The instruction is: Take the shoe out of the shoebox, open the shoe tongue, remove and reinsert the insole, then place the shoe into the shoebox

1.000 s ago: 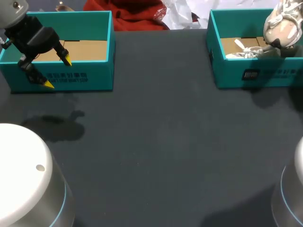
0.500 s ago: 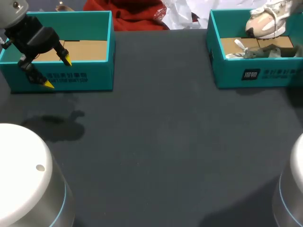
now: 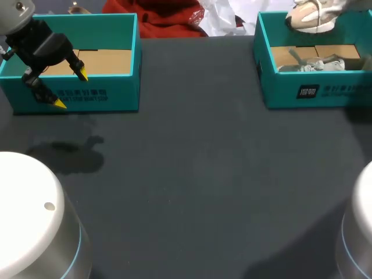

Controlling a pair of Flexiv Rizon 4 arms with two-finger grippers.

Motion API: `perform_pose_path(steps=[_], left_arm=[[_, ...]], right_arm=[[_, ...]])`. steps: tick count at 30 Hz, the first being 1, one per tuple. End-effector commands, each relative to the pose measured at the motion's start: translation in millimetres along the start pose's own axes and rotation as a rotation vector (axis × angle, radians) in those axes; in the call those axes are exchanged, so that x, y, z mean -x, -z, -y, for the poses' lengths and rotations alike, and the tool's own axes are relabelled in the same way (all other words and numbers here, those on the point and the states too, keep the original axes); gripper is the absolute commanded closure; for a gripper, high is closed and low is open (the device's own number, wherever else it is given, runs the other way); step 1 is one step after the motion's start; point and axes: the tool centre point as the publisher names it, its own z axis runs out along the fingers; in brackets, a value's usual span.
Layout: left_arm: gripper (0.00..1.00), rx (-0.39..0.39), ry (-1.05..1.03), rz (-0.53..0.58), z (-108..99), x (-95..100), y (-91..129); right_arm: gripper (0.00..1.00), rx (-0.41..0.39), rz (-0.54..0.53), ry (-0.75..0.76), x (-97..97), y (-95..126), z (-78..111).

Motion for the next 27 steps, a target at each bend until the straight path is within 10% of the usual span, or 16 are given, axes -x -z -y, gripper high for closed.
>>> perform_pose_path(steps=[1, 21, 27], left_arm=[[0.0, 0.003, 0.0, -0.001, 0, -0.3, 0], [0.0, 0.003, 0.0, -0.001, 0, -0.3, 0], [0.0, 0.003, 0.0, -0.001, 0, -0.3, 0]], right_arm=[[1.0, 0.032, 0.005, -0.114, -1.4, -17, 2.3], [1.0, 0.036, 0.073, -0.263, -2.1, -32, 4.5], [1.0, 0.093, 0.073, -0.37, -1.4, -65, 8.7]])
